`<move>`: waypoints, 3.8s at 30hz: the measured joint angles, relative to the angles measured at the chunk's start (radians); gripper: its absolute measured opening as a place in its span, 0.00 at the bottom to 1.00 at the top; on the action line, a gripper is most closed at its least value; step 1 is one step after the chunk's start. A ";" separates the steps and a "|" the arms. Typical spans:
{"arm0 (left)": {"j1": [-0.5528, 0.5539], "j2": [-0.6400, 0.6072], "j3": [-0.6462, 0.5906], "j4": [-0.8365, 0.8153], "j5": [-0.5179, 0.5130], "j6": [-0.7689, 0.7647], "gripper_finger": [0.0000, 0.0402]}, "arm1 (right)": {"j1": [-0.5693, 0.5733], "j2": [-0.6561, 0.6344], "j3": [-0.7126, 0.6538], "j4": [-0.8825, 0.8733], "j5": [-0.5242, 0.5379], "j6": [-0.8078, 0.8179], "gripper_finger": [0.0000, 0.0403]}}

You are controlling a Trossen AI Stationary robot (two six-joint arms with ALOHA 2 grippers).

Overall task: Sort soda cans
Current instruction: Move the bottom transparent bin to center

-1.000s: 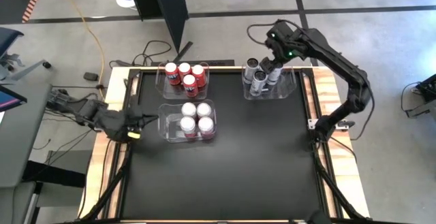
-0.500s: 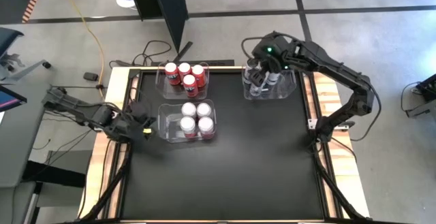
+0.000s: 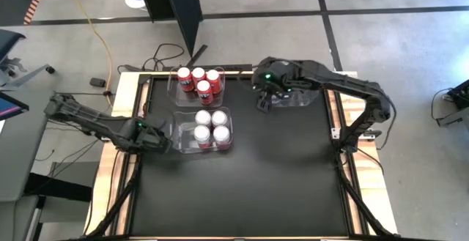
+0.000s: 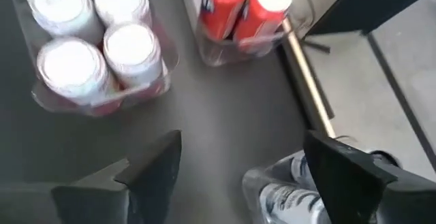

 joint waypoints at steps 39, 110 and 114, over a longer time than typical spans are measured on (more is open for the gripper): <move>0.008 -0.230 -0.001 0.154 -0.227 0.204 0.00 | 0.115 0.386 -0.449 0.880 -0.261 0.338 0.01; 0.477 0.375 -0.077 0.940 0.248 0.802 0.00 | 0.240 0.013 -0.448 0.486 0.099 0.257 0.00; 0.510 0.460 -0.061 1.040 0.292 0.863 0.00 | 0.240 0.015 -0.448 0.469 0.105 0.264 0.00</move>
